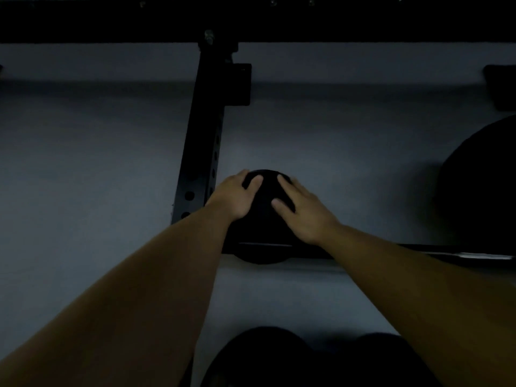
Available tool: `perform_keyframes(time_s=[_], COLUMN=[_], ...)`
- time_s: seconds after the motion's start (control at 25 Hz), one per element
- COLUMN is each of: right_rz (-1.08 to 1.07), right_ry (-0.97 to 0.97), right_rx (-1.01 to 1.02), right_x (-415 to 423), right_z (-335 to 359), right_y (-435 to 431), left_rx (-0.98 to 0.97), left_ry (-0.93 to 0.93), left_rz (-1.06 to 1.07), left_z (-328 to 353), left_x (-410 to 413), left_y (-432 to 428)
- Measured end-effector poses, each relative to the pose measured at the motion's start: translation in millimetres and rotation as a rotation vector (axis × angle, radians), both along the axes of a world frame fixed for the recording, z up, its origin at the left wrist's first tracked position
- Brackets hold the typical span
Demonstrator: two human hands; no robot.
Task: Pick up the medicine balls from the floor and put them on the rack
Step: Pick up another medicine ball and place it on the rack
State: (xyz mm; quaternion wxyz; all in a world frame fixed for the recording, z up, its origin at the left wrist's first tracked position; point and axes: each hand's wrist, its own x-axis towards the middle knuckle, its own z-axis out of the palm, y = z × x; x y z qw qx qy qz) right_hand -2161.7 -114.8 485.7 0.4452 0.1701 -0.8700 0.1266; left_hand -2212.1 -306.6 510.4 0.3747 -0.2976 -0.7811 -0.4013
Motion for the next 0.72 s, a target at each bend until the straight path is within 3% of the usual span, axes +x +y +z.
perform_keyframes(time_s=[0.2, 0.4, 0.72], right_rz=[-0.176, -0.388, -0.624], right_ry=[0.044, -0.024, -0.221], right_rx=[-0.083, -0.168, -0.162], right_x=[89, 227, 474], right_z=[-39, -87, -189], right_y=[43, 118, 229], left_rx=[-0.189, -0.328, -0.49], left_ry=[0.155, 0.043, -0.041], left_rz=[0.145, -0.003, -0.054], left_z=[-43, -86, -188], left_x=[70, 179, 390], left_y=[19, 58, 161])
